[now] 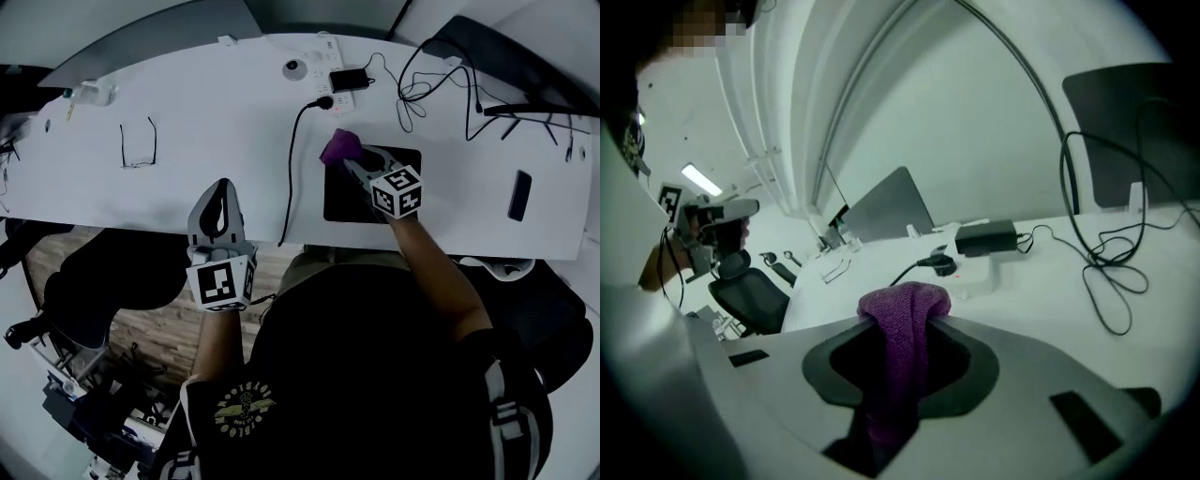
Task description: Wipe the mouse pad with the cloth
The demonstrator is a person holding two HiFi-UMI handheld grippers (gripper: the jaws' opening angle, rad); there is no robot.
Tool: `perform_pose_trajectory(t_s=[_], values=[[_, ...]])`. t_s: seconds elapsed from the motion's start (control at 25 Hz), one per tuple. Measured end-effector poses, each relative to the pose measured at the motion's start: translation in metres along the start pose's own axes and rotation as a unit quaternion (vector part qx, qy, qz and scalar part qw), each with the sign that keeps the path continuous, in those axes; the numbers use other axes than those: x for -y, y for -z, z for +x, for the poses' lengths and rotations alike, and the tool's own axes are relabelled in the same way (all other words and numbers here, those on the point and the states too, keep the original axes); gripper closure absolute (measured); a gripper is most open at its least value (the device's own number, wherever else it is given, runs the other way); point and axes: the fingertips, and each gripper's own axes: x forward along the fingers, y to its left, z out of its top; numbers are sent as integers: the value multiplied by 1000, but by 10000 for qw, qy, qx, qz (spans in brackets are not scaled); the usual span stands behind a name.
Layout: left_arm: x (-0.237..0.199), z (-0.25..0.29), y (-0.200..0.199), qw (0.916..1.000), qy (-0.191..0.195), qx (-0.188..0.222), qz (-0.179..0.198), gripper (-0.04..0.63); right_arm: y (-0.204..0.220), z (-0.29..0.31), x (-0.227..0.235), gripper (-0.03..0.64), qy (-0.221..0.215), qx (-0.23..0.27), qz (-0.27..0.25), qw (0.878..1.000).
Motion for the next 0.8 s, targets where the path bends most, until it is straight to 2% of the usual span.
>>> perform_pose_trajectory(t_s=[0.12, 0.24, 0.36, 0.52, 0.8], values=[[-1, -3, 6, 9998, -74, -166, 12, 594, 18, 21, -2, 532, -78, -281, -76, 9995], [-1, -5, 8, 9998, -126, -162, 14, 593, 31, 37, -1, 532, -91, -529, -171, 9984], [2, -7, 9, 9998, -119, -145, 23, 593, 37, 42, -2, 532, -32, -695, -535, 9961], [6, -4, 8, 9999, -36, -103, 40, 593, 45, 40, 6, 532, 280, -908, -919, 9912], [23, 2, -3, 9997, 231, 73, 95, 593, 57, 0, 47, 532, 950, -981, -715, 9880]])
